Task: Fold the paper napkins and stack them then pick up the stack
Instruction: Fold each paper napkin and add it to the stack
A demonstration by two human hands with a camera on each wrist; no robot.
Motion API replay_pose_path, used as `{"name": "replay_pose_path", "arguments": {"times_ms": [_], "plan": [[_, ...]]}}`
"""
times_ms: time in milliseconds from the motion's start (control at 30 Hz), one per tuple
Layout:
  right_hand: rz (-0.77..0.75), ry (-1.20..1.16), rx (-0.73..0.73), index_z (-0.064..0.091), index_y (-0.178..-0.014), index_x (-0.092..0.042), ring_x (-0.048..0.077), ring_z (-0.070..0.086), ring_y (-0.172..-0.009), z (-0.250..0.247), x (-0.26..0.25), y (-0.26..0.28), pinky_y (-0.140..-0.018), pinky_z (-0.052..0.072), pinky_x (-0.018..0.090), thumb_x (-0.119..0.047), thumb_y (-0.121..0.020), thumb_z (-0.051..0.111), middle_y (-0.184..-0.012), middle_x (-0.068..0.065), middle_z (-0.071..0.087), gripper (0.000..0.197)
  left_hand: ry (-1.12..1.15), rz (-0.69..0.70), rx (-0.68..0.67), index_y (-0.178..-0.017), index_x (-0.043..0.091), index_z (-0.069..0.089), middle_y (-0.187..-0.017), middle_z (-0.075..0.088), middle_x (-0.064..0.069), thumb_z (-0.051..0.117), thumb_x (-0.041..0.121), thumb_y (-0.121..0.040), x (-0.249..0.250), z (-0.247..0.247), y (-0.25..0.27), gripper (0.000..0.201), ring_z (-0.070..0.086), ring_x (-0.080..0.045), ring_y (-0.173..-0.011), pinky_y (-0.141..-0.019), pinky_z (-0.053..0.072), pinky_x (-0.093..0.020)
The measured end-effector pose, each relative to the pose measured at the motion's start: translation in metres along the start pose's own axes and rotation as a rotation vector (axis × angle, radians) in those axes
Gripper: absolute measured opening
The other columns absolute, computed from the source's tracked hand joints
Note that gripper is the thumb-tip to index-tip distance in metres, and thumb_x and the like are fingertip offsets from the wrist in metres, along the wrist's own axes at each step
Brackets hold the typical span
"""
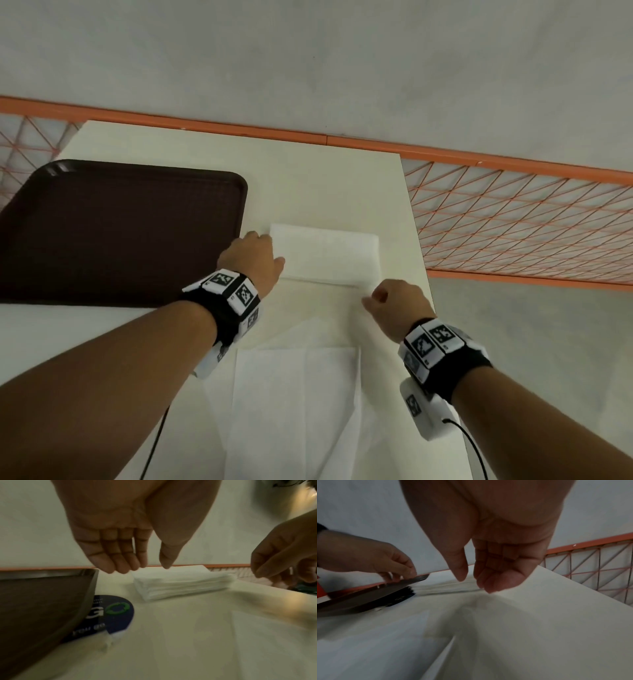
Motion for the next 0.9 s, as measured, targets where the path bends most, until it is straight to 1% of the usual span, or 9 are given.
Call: {"name": "replay_pose_path", "arguments": {"times_ms": [133,200,267,367,467,533,667,767,900], "plan": [[0.078,0.139,-0.177,0.057,-0.09,-0.014,0.025,0.06,-0.083,0.028,0.006,0.049,-0.071,0.048,0.029,-0.059,-0.083,0.06,-0.093,0.002,0.062,0.046,-0.004,0.26,-0.231,-0.106,0.024,0.062,-0.114,0.061,0.0,0.053,0.047,-0.09,0.023,0.028,0.051,0.03,0.059,-0.022,-0.103,-0.087,0.049,-0.033],[0.109,0.188,-0.257,0.054,-0.094,-0.016,0.023,0.057,-0.081,0.043,0.008,0.074,-0.071,0.047,0.03,-0.066,-0.079,0.06,-0.092,0.001,0.057,0.052,-0.011,0.331,-0.344,-0.097,0.025,0.064,-0.107,0.064,0.001,0.057,0.046,-0.088,0.03,0.045,0.079,0.024,0.061,-0.021,-0.098,-0.084,0.049,-0.03],[0.127,0.212,-0.307,0.058,-0.103,-0.017,0.021,0.057,-0.081,0.058,0.007,0.096,-0.07,0.047,0.029,-0.067,-0.076,0.062,-0.092,-0.001,0.057,0.057,-0.02,0.391,-0.436,-0.097,0.022,0.066,-0.105,0.066,0.0,0.059,0.044,-0.087,0.034,0.063,0.104,0.025,0.061,-0.021,-0.097,-0.084,0.049,-0.03],[0.121,0.235,-0.297,0.059,-0.107,-0.018,0.02,0.057,-0.082,0.068,0.001,0.108,-0.069,0.045,0.027,-0.055,-0.079,0.065,-0.098,-0.001,0.061,0.046,0.01,0.404,-0.498,-0.107,0.021,0.067,-0.113,0.065,-0.001,0.061,0.04,-0.087,0.033,0.083,0.125,0.028,0.061,-0.022,-0.103,-0.088,0.048,-0.029],[0.136,0.221,-0.271,0.058,-0.106,-0.016,0.022,0.061,-0.09,0.07,-0.002,0.11,-0.071,0.047,0.028,-0.042,-0.084,0.063,-0.102,0.001,0.062,0.034,0.081,0.369,-0.5,-0.12,0.021,0.061,-0.122,0.06,-0.002,0.061,0.036,-0.089,0.025,0.09,0.135,0.034,0.057,-0.02,-0.111,-0.095,0.046,-0.029],[0.155,0.194,-0.249,0.058,-0.1,-0.016,0.022,0.059,-0.084,0.07,-0.001,0.109,-0.069,0.046,0.028,-0.035,-0.084,0.061,-0.096,0.001,0.06,0.025,0.113,0.379,-0.488,-0.126,0.019,0.058,-0.123,0.059,-0.002,0.06,0.032,-0.091,0.022,0.091,0.139,0.037,0.055,-0.019,-0.112,-0.095,0.044,-0.028],[0.148,0.05,-0.199,0.062,-0.089,-0.014,0.023,0.063,-0.082,0.076,0.001,0.104,-0.065,0.046,0.026,-0.027,-0.081,0.058,-0.093,0.003,0.065,0.015,0.18,0.386,-0.444,-0.126,0.018,0.057,-0.12,0.058,-0.001,0.059,0.031,-0.092,0.016,0.095,0.143,0.037,0.055,-0.018,-0.109,-0.092,0.042,-0.026],[0.042,-0.16,-0.163,0.061,-0.086,-0.019,0.02,0.061,-0.087,0.075,-0.006,0.104,-0.069,0.045,0.025,-0.017,-0.083,0.059,-0.093,0.0,0.066,0.004,0.218,0.347,-0.402,-0.124,0.018,0.059,-0.118,0.061,0.0,0.059,0.031,-0.092,0.012,0.094,0.144,0.035,0.057,-0.018,-0.107,-0.091,0.043,-0.026],[-0.18,-0.294,-0.143,0.056,-0.083,-0.028,0.012,0.06,-0.081,0.065,-0.03,0.111,-0.064,0.042,0.012,-0.011,-0.083,0.061,-0.084,-0.008,0.063,0.017,0.469,0.201,-0.353,-0.107,0.017,0.065,-0.103,0.068,-0.003,0.053,0.026,-0.094,-0.001,0.091,0.139,0.021,0.064,-0.02,-0.091,-0.086,0.051,-0.03]]}}
Point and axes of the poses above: each hand's wrist, its own y-axis away from the middle knuckle, its own z-axis out of the palm, x = y × z, the point moved 8 cm from there along -y, towards the middle knuckle
